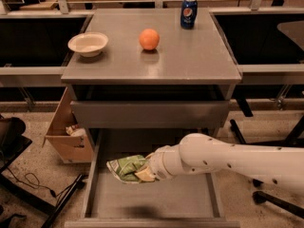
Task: Place green jalapeno chip bag into middle drawer
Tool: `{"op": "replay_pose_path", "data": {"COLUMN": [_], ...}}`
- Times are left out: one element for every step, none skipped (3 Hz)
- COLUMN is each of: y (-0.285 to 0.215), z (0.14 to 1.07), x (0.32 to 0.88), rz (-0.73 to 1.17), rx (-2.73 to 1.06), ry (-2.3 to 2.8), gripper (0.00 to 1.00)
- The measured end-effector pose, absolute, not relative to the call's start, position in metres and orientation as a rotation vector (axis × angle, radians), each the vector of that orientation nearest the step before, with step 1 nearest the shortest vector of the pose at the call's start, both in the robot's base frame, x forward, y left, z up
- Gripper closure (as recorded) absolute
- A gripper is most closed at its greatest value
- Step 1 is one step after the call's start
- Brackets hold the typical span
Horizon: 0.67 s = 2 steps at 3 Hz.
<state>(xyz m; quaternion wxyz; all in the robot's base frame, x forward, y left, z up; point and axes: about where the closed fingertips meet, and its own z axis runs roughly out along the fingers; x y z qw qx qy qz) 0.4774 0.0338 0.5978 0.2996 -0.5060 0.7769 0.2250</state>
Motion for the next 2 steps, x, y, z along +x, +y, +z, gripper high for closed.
{"op": "replay_pose_path", "data": {"y": [0.02,0.013], "z": [0.541,0.488], "x": [0.497,0.504], "rz": [0.654,0.729], "rx": [-1.288,-1.214], "ry": [2.088,2.104], "gripper": [1.0,0.96]}}
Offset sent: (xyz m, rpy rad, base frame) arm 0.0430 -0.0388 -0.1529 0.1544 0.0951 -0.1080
